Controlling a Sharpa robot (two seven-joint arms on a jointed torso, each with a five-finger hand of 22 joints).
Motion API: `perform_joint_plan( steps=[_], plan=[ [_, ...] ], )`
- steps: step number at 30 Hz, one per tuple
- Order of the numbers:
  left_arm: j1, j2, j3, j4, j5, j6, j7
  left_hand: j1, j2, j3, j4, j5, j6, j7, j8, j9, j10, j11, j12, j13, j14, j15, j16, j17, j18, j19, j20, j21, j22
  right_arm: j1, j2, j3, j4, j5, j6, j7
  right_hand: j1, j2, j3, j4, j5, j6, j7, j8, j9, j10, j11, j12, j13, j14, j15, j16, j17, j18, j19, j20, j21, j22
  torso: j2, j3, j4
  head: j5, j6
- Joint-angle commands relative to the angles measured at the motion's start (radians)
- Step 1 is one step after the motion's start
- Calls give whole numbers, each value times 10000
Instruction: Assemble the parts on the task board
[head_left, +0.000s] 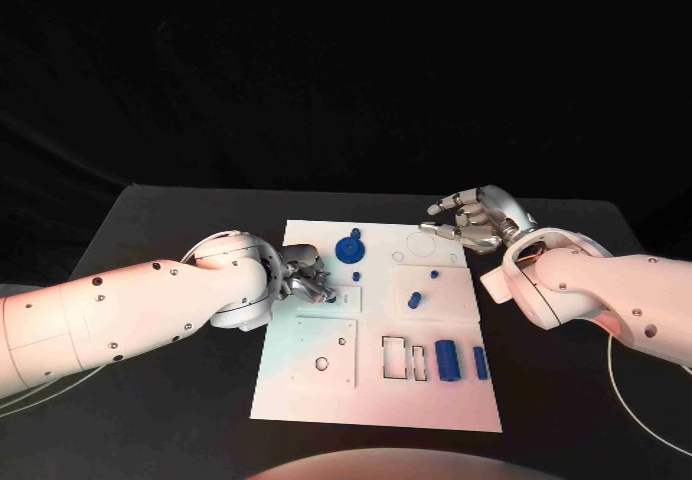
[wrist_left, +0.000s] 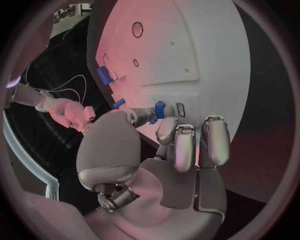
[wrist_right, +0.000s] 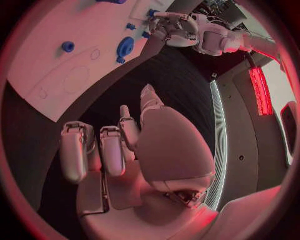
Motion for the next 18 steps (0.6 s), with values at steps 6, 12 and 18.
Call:
perform_joint_plan(
  steps=[6, 12, 18],
  plan=[
    [-18, 14, -20, 2, 17, 408, -76, -43, 49, 1754, -1751, 53, 210, -176, 52, 2, 72, -27, 59, 11, 817, -57, 43, 1778, -199, 91, 3, 66, 3, -7, 6, 0, 0, -35, 139, 59, -22, 78, -60, 10, -3, -24, 0, 69, 15, -46, -10, 10, -17, 661, -31, -47, 843, 167, 178, 0, -49, 1840, 7, -5, 9, -7, -1],
    [-17, 47, -19, -50, 143, 370, -70, -346, 122, 1624, -1597, -12, 321, -248, 45, 3, 114, -78, 47, -1, 819, -104, 42, 1779, -200, 94, -27, 58, 5, -7, 11, 0, -14, -35, 147, 66, -54, 101, -72, 12, -3, -27, -1, 81, 18, -44, -11, 15, -15, 661, -32, -49, 841, 166, 180, -1, -48, 1842, 1, -4, 11, -48, -32],
    [-16, 72, -19, -81, 214, 368, -63, -566, 142, 1425, -1475, -45, 397, -303, 32, 3, 145, -122, 46, 6, 820, -137, 41, 1779, -197, 85, -50, 43, -11, -8, 12, 0, -25, -35, 151, 67, -84, 122, -81, 13, -3, -29, -2, 90, 21, -47, -11, 12, -19, 660, -33, -51, 836, 169, 173, -2, -62, 1835, 3, 0, -5, -25, -37]
  ],
)
